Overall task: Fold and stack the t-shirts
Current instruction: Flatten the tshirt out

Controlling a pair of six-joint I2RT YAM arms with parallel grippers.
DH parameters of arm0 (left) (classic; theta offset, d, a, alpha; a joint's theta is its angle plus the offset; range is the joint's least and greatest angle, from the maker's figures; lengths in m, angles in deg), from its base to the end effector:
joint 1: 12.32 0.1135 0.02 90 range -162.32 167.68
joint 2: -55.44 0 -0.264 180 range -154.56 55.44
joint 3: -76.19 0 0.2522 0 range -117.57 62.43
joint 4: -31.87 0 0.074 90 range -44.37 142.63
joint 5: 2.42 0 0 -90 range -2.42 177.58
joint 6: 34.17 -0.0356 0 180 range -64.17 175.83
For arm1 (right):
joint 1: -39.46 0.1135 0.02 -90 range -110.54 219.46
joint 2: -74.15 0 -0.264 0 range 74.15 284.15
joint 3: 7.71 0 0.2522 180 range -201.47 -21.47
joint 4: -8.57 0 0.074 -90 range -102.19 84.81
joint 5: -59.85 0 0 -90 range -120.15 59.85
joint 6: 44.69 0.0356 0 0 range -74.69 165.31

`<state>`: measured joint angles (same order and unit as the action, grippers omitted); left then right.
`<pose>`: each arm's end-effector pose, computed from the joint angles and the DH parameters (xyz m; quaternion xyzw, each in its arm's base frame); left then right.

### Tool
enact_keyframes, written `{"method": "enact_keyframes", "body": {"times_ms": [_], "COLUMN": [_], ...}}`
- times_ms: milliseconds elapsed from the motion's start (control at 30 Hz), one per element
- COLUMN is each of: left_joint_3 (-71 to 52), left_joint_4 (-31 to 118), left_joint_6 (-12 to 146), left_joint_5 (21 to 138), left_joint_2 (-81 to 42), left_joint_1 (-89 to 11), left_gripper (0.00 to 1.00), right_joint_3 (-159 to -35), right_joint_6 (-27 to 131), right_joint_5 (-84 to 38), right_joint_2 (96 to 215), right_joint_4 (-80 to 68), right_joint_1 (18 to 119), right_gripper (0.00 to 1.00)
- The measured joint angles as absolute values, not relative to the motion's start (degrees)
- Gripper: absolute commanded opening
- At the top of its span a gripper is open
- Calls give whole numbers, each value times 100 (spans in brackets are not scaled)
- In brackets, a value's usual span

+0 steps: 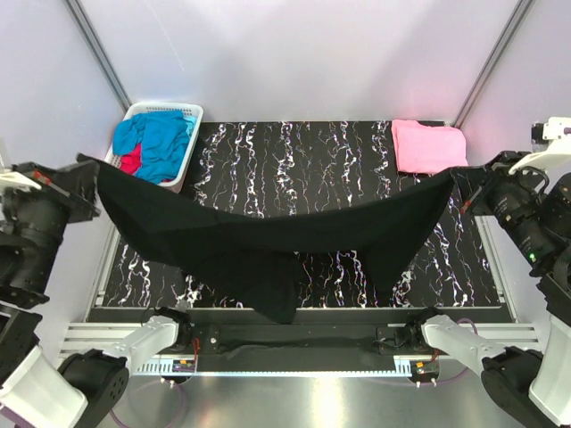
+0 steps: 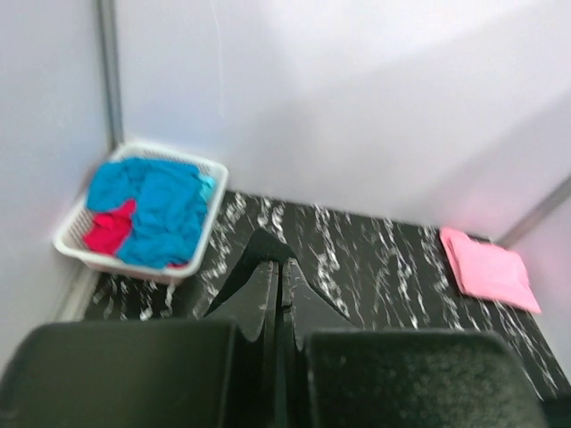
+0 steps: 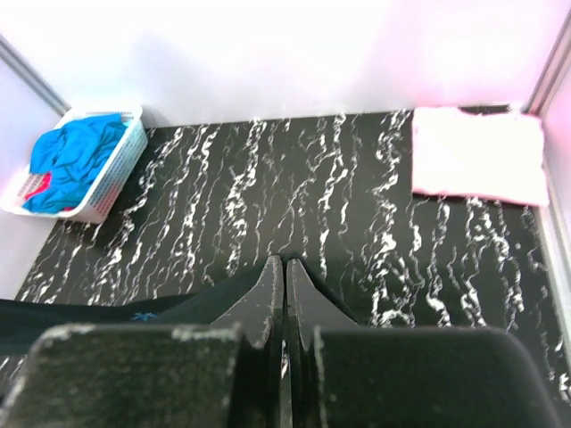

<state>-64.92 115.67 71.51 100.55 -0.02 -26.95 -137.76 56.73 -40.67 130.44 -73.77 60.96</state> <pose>0.0002 0.0082 0.5859 -0.0875 0.6904 -0.1108 0.7095 0.0506 0.0129 0.5590 -0.0068 0.7572 0.1174 0.6426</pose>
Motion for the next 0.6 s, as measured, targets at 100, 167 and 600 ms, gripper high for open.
{"method": "enact_keyframes", "body": {"times_ms": [100,167,600], "left_joint_3": [-7016,-7215,-5491], "left_joint_4": [11451,11246,8634], "left_joint_6": [6945,6849,6438], "left_joint_5": [10291,10422,10367], "left_joint_2": [-323,-463,273], "left_joint_1": [-2695,-2695,-2695], "left_gripper": [0,0,0], "right_joint_3": [-14152,-14522,-15977], "right_joint_6": [5520,5398,4620], "right_joint_5": [-4166,-4286,-4675], "right_joint_2": [13329,13626,14795], "right_joint_4": [-7374,-7324,-6550], "right_joint_1": [6096,6096,6100], "right_gripper": [0,0,0]}}
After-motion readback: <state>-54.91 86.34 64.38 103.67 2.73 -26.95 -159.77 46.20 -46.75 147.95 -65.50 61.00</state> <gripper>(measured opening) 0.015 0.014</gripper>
